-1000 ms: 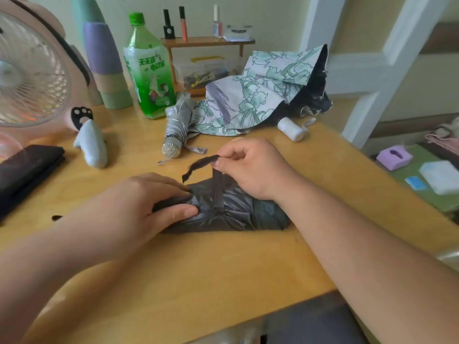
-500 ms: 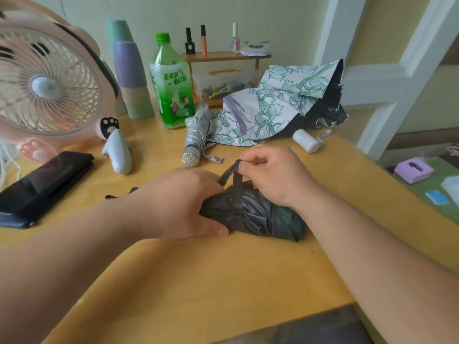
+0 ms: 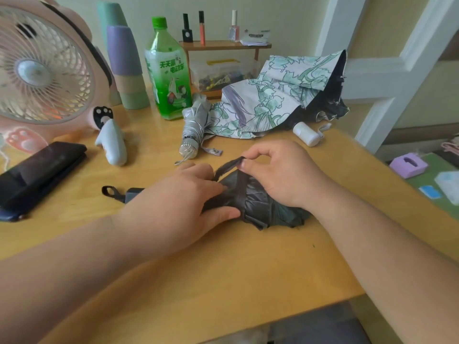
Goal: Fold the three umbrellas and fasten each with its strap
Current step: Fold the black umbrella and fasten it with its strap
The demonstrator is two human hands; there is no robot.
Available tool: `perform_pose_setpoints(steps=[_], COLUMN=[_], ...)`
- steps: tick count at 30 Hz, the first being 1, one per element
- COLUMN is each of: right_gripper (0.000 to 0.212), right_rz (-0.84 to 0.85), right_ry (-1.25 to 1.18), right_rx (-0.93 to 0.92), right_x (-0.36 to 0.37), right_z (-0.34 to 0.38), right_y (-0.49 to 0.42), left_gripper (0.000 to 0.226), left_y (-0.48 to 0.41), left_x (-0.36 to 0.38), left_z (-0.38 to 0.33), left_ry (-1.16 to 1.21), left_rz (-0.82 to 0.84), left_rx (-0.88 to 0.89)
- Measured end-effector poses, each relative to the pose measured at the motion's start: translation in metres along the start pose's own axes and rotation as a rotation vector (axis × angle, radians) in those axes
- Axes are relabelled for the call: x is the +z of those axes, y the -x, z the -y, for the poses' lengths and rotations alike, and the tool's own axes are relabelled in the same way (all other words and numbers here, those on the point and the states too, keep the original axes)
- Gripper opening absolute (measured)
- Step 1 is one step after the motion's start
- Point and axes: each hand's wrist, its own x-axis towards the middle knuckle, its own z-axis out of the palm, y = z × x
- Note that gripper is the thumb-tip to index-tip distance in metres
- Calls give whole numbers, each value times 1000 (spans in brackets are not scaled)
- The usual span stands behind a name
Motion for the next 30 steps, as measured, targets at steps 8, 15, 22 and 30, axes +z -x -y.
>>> perform_pose_setpoints(steps=[8,15,22,30], right_gripper=[10,17,14,15], right_rz=[-81,-5,255,250], right_ry=[40,-4,-14,-212], right_rx=[-377,-369,-166,11], right_x=[6,1,-6,-3], right_z=[-1,5,14,5], right_y=[22,24,9,21], left_gripper=[95,42,50,12], left_y=[-10,-15,-3,-3], left_x=[-14,-30,-26,-21], left_z=[-1,2,-1,-3], left_ry=[358,880,1154,1064], left_rz=[166,370,116,-78], left_rx=[-366,-514,-737,-842])
